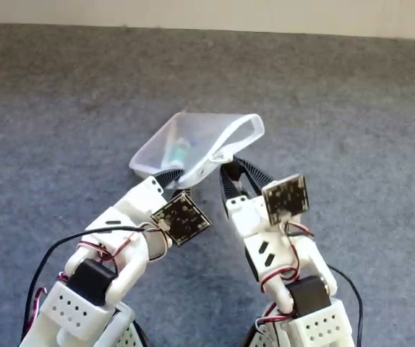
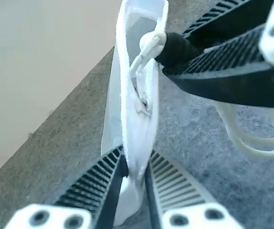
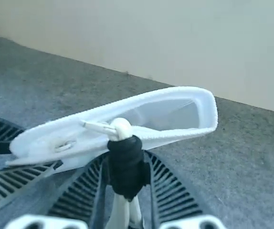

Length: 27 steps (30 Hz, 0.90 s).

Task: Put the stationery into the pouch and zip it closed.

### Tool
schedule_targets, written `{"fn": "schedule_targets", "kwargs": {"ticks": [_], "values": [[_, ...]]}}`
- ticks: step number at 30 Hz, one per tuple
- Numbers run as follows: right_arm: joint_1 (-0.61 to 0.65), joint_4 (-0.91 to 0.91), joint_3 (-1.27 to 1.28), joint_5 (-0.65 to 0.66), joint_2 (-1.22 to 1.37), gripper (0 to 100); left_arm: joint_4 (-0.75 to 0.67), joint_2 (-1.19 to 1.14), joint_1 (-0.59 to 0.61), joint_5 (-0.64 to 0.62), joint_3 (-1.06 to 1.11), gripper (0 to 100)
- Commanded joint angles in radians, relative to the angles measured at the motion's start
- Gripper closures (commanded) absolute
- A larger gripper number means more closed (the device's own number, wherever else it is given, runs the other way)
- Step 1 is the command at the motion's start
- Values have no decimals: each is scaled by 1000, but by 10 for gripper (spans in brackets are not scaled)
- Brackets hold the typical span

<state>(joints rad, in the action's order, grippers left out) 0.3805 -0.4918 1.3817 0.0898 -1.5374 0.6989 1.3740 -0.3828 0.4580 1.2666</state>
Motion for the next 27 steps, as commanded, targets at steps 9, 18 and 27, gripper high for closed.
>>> {"fn": "schedule_targets", "kwargs": {"ticks": [9,18,27], "values": [[-102,25,-93,0,137,994,28,51,47,-17,-18,996],[-162,30,-94,0,137,994,28,51,73,-17,-21,996],[-229,120,-88,-46,147,994,29,51,73,-15,-18,996]]}}
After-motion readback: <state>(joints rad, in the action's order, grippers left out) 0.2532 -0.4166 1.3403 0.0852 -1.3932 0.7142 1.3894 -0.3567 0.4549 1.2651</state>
